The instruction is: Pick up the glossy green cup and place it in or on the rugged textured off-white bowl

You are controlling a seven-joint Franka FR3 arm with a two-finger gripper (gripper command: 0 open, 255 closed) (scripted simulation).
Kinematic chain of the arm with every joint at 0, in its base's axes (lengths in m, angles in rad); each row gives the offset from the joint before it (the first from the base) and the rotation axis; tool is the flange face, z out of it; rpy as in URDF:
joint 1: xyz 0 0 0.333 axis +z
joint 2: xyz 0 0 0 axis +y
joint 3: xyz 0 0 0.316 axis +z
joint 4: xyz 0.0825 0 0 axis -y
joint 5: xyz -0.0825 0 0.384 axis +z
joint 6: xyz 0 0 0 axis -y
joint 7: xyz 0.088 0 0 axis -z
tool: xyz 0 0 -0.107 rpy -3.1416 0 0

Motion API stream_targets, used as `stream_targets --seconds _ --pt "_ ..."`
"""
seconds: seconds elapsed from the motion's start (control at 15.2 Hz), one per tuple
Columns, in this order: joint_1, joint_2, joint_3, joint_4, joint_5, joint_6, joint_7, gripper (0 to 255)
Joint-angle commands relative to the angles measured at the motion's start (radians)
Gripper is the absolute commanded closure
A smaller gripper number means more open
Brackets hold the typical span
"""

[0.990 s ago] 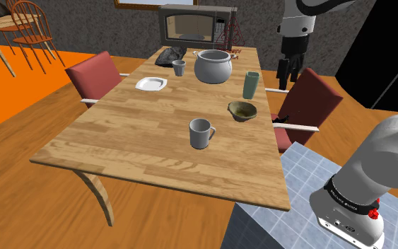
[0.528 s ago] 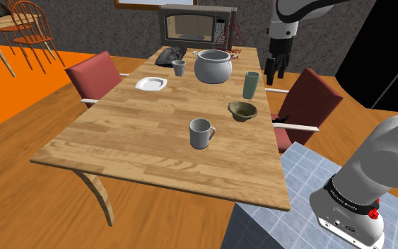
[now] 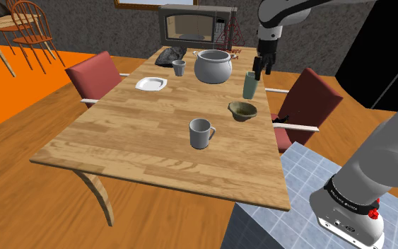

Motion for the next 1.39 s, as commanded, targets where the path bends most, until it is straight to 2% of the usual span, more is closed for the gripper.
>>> stream_targets --seconds 0.0,0.66,1.12,1.32 --pt "-0.009 0.079 -0.013 0.069 0.018 0.021 -0.028 0" --pt "-0.084 0.432 -0.036 0.454 0.125 0.031 -0.138 0" --pt "-0.085 0.452 -0.033 0.387 0.132 0.117 -0.143 0" --pt "-0.085 0.454 -0.032 0.382 0.133 0.124 -0.143 0"
